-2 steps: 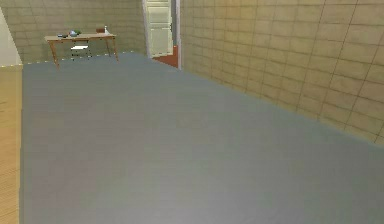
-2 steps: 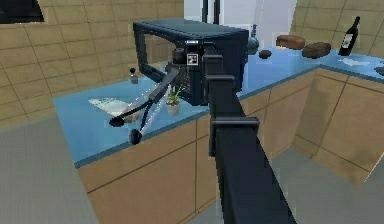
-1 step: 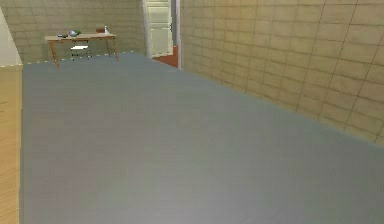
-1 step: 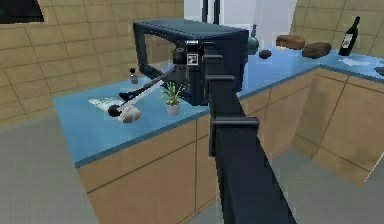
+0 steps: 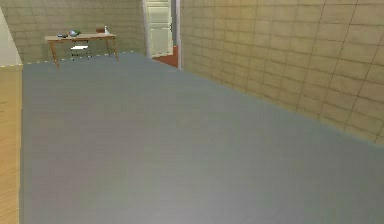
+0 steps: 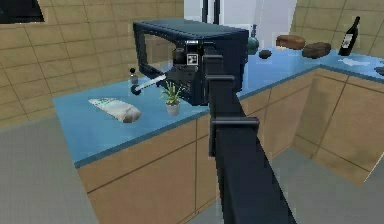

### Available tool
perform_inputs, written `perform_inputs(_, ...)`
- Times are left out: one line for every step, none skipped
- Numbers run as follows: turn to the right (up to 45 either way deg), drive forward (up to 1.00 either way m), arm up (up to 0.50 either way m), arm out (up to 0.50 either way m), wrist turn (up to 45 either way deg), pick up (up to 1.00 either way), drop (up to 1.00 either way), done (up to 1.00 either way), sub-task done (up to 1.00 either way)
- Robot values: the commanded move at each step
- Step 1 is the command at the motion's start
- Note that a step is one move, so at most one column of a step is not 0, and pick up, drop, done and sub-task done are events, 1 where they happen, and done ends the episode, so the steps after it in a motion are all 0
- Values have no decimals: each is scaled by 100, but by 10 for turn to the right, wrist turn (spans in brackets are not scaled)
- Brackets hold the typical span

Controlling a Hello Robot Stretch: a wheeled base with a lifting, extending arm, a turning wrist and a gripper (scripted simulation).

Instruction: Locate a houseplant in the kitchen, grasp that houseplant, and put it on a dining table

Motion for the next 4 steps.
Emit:
perform_inputs(0, 0, 0, 0, 270, 0, 0, 0, 0)
perform_inputs(0, 0, -16, 0, 0, 0, 0, 0, 0)
perform_inputs(0, 0, 0, 0, 0, 100, 0, 0, 0)
perform_inputs(0, 0, 10, 0, 0, 0, 0, 0, 0)
